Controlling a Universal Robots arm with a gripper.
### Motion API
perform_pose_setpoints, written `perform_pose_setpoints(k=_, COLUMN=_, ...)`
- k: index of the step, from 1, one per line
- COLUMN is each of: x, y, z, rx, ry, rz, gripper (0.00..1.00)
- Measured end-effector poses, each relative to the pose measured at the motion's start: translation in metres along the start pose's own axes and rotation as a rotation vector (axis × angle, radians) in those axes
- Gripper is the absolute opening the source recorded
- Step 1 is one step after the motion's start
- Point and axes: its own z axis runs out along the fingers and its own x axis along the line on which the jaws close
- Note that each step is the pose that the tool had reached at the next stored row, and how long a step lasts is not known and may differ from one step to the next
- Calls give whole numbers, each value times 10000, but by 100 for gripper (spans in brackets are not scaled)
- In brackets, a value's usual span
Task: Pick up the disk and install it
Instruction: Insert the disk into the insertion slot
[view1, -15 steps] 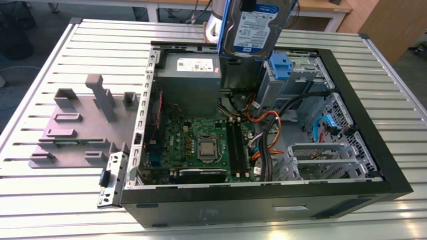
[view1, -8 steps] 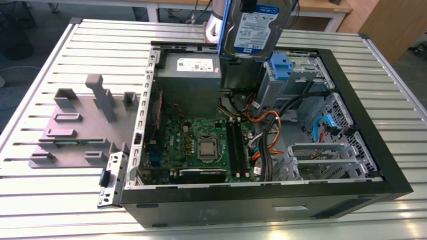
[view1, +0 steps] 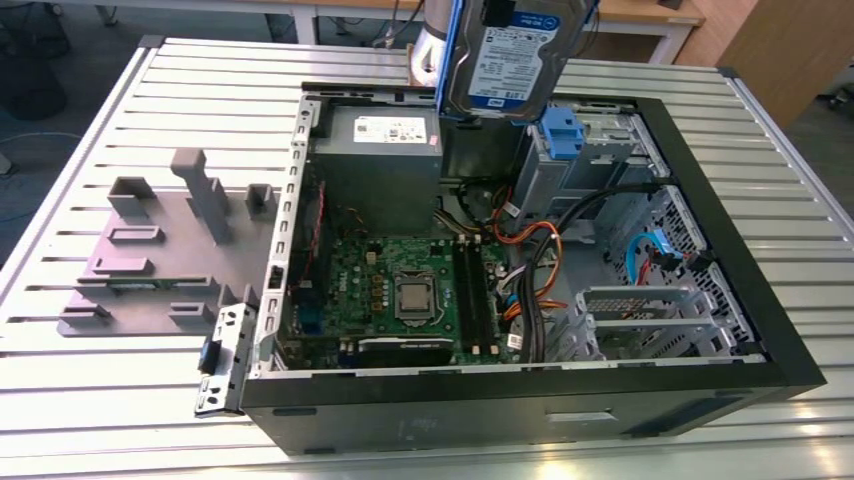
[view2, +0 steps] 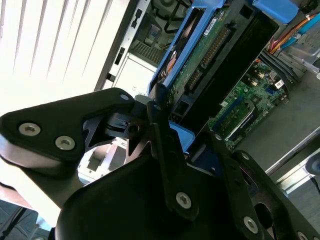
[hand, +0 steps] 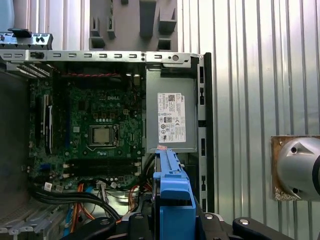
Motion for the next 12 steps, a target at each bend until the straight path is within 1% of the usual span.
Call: perform_pose_setpoints(k=12, x=27, y=-10, z=-3, rx=0, ry=1, rz=0, gripper=37)
